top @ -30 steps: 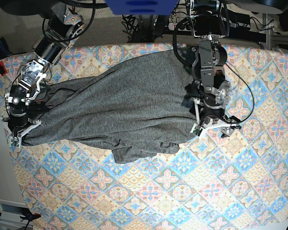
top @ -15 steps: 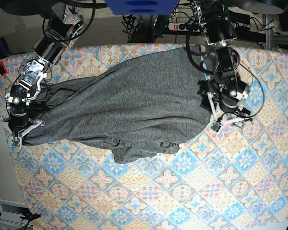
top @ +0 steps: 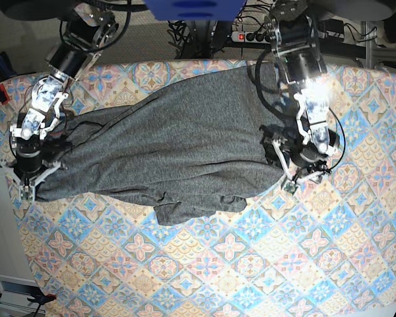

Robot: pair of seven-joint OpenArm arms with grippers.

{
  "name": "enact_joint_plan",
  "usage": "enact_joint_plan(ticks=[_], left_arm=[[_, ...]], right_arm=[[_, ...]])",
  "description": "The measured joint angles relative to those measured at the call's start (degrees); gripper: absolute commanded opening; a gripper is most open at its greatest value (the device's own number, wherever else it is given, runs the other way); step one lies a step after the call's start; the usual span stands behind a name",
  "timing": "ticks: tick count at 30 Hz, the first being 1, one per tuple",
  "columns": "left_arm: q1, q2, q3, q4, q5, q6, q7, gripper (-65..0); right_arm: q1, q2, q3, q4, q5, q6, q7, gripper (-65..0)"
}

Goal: Layout the t-shirt on the table in an organized manner, then fold the t-shirt properly
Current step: 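Move the left gripper along the shirt edge to grasp its hem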

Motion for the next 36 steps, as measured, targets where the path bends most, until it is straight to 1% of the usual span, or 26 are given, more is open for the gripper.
enact_joint_plan(ticks=[3,6,7,9,13,16,20,21,24,25,29,31,33,36], left_arm=[[-1.53,-1.66,-0.72,-2.1,-2.8,0.46,-0.63,-14.8],[-2.86,-3.32,2.21,-6.71,-5.7,0.35,-0.24,-14.8],[-3.58,-3.43,2.45,-8.63,-7.69,0.44,-1.07,-14.8],[-5.66,-3.43,2.67,-12.72,-8.5,0.44,-2.38,-14.8],[-8.57,-4.04,2.91,-20.79,-11.72,0.66,-10.21,-14.8],[-10.51,-4.07,2.97,-24.72,-12.76,0.2,-11.19,-14.8],[-10.64,-3.65,3.08,-25.03,-12.98,0.09,-11.54,-15.8],[-10.62,-3.04,3.06,-25.03,-12.96,0.22,-11.61,-17.1],[-10.67,-2.43,3.06,-25.03,-12.31,0.68,-11.61,-24.4],[-10.67,-2.29,3.06,-25.03,-12.15,0.94,-11.65,-27.7],[-10.71,-2.29,3.06,-25.03,-12.17,1.31,-11.85,-44.6],[-10.67,-2.25,3.06,-25.07,-11.91,1.29,-12.41,-51.0],[-10.82,-2.27,3.06,-25.51,-11.61,1.33,-13.33,-54.4],[-10.93,-2.27,3.02,-25.51,-11.5,1.29,-13.35,-54.9]], right_arm=[[0.15,0.07,0.09,-0.04,-0.07,-0.11,-0.09,-65.0],[0.48,0.02,0.07,-0.02,0.02,-0.02,0.44,-65.0],[0.46,-0.02,-0.04,-0.02,0.02,0.0,0.5,-65.0],[0.33,-0.02,-0.07,-0.02,0.0,0.09,0.33,-65.0],[0.17,0.04,0.04,-0.02,-0.02,-0.07,0.24,-65.0],[0.15,0.0,0.02,-0.02,0.02,0.07,0.28,-65.0],[0.15,0.02,0.02,-0.02,0.0,-0.04,0.28,-65.0],[0.13,0.0,0.02,-0.02,0.0,-0.02,0.28,-65.0],[0.15,0.04,0.02,-0.02,0.0,-0.04,0.31,-65.0],[0.15,0.02,0.04,-0.02,0.0,-0.07,0.39,-65.0],[0.15,0.0,0.02,-0.02,0.0,-0.02,4.35,-65.0],[-0.39,0.04,-0.04,0.02,0.0,-0.07,6.23,-65.0],[-0.96,0.0,-0.02,0.02,-0.04,-0.04,6.25,-65.0],[-1.22,0.02,-0.02,0.0,-0.02,-0.04,6.67,-65.0]])
